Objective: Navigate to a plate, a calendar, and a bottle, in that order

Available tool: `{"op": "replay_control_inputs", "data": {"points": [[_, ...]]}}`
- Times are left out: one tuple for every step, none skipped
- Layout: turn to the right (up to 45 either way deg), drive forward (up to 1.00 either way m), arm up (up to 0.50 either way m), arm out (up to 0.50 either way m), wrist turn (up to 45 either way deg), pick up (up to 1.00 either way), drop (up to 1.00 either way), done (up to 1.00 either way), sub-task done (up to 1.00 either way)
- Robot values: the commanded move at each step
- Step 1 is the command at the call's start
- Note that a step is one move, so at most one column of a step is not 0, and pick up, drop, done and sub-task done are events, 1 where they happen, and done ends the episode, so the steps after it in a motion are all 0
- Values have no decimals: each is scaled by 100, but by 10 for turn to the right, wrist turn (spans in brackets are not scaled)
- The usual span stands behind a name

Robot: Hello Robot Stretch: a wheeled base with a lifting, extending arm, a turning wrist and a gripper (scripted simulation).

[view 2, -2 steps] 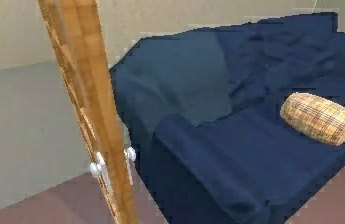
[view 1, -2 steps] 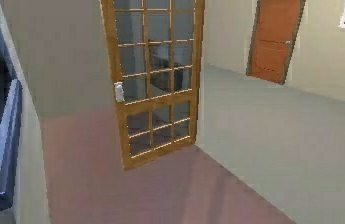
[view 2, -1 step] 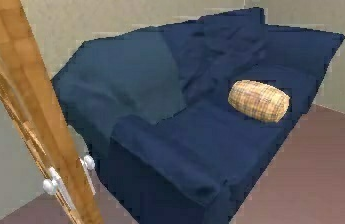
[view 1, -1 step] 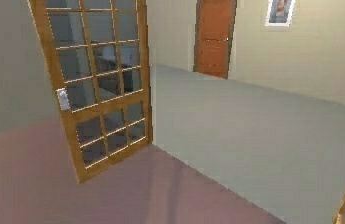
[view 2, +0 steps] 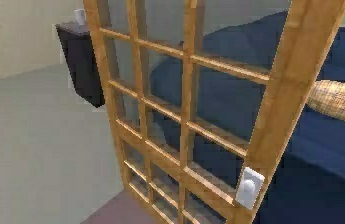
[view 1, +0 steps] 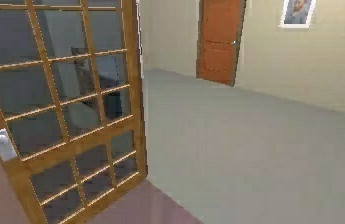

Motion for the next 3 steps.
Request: {"op": "replay_control_inputs", "data": {"points": [[420,0,0,0,0,0,0,0,0],[0,100,0,0,0,0,0,0,0],[120,0,0,0,0,0,0,0,0]]}}
